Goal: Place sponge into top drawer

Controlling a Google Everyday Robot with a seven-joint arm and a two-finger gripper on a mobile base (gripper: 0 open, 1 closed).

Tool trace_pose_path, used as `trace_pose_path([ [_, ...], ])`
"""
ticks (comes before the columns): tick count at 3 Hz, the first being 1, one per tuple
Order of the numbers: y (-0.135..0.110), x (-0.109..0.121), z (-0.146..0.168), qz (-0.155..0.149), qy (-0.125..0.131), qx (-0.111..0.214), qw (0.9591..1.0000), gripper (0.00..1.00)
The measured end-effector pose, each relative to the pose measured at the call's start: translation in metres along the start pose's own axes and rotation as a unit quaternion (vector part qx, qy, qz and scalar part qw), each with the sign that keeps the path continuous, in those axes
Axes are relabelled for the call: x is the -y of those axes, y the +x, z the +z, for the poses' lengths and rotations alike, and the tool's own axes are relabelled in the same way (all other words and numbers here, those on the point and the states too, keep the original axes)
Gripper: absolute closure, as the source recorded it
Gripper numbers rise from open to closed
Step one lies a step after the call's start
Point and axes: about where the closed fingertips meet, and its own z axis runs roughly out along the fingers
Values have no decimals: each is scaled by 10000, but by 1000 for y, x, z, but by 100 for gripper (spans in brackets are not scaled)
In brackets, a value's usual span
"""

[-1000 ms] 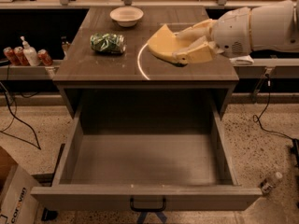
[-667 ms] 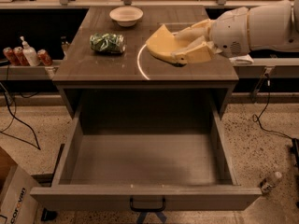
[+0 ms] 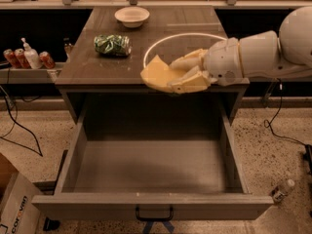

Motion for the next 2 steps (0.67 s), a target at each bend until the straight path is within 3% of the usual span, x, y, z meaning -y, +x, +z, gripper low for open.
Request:
trace_pose_path([
  [1,44,-48,27,485,-271,85,9984,100],
  [2,90,-81,48,928,-343,51,9951,100],
])
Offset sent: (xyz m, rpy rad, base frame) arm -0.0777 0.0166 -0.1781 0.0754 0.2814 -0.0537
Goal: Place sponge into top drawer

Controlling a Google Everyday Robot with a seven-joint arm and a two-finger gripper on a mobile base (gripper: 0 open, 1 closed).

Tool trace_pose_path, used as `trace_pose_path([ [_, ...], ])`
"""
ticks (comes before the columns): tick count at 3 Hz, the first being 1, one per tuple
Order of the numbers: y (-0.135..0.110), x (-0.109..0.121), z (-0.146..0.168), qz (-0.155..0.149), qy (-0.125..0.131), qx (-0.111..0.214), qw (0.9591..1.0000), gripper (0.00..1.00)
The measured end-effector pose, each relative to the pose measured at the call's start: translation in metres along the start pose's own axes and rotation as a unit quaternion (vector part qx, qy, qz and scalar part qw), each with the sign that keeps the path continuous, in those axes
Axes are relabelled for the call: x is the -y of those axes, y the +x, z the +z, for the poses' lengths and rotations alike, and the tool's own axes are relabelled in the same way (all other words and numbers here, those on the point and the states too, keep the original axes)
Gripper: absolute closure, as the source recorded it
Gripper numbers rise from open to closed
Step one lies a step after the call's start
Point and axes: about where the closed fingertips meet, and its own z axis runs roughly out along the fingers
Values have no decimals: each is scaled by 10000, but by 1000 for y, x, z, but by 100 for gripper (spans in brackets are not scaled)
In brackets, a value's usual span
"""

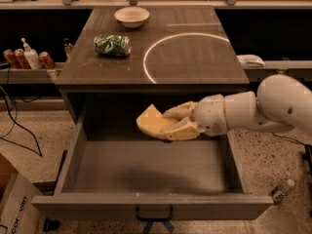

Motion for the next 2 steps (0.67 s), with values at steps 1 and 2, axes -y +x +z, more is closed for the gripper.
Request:
trace_pose_path([
  [1,55,-13,18,460,70,-62,9989,81],
  [2,106,-18,27,875,276,-214,9955,57],
])
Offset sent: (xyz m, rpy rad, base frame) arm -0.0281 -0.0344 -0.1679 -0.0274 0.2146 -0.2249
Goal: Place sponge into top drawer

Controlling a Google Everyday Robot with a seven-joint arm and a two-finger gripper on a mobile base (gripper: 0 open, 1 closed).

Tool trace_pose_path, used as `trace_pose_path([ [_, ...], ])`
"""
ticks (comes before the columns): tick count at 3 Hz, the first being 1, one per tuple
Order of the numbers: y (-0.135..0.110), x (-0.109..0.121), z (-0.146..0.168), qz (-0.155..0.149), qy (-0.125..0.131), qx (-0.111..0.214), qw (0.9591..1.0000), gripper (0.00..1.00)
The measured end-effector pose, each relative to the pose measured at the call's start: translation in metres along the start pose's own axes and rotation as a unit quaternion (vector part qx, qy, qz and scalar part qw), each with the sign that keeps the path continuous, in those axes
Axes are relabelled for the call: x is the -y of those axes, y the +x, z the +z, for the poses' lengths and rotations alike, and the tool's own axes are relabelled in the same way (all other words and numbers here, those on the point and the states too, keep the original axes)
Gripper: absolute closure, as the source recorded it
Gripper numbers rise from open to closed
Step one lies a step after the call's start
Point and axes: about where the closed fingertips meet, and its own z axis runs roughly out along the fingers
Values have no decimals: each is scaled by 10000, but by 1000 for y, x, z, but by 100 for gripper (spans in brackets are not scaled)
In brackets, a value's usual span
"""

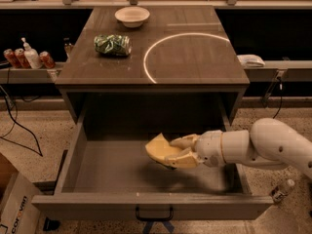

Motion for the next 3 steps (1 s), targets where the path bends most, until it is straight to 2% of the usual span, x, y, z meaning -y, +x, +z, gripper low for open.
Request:
trace_pose_path([
  [1,44,6,6,402,197,-212,9988,34],
  [2,43,5,8,386,179,-207,9989,5],
  [3,43,5,9,384,172,-208,9989,0],
])
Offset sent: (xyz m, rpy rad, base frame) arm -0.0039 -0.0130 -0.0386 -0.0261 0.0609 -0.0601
